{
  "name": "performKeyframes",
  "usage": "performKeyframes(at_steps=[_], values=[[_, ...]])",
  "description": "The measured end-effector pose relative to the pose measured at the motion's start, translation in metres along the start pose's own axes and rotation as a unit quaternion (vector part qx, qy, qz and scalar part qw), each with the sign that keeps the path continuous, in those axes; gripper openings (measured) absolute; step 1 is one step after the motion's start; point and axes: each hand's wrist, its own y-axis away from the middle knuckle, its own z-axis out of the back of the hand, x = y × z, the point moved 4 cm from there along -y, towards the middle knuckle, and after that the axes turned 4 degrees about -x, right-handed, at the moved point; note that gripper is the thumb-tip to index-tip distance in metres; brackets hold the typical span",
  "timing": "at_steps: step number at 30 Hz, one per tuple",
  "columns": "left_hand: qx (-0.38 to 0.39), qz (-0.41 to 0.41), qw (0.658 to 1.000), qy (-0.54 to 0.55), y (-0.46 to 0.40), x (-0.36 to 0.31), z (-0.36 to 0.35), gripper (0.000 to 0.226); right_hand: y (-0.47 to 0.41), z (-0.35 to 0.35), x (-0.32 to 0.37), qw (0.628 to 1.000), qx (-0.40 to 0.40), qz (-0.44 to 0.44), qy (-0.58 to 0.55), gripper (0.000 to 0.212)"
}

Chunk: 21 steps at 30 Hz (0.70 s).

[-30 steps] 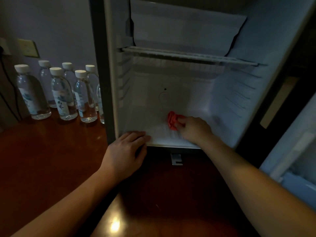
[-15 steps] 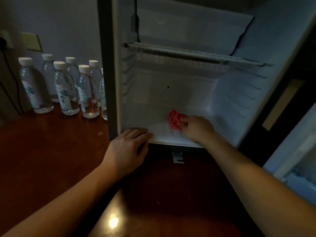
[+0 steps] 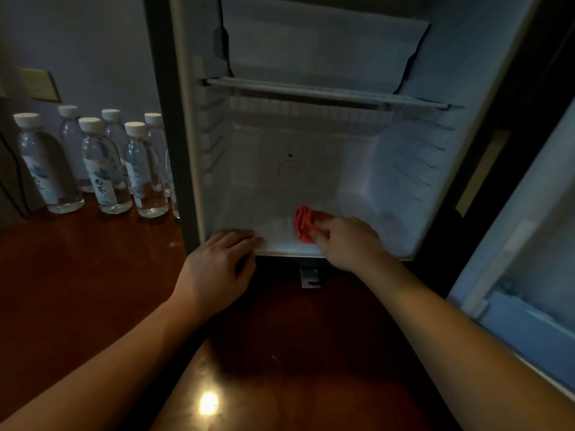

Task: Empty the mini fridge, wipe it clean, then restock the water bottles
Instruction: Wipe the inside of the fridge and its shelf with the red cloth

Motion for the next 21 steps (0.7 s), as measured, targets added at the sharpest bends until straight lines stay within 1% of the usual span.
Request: performKeyframes(at_steps=[3, 6, 10, 17, 21], values=[[0.000, 0.001, 1.000, -0.001, 0.000, -0.001, 0.000, 0.036, 0.016, 0.003, 0.002, 1.000, -0.001, 0.006, 0.019, 0.041], [0.002, 0.000, 1.000, -0.002, 0.001, -0.002, 0.000, 0.036, 0.019, 0.006, 0.001, 1.000, -0.004, -0.003, 0.004, 0.041], [0.002, -0.003, 1.000, 0.001, 0.000, -0.002, 0.001, 0.037, 0.013, 0.006, 0.001, 1.000, -0.004, -0.014, -0.003, 0.041], [0.014, -0.002, 1.000, -0.002, 0.001, -0.002, 0.001, 0.038, -0.013, 0.004, -0.002, 0.998, 0.028, -0.037, -0.036, 0.043], [0.008, 0.002, 1.000, -0.017, 0.000, -0.004, 0.003, 0.035, -0.004, 0.005, -0.002, 0.999, 0.016, -0.030, -0.040, 0.041]])
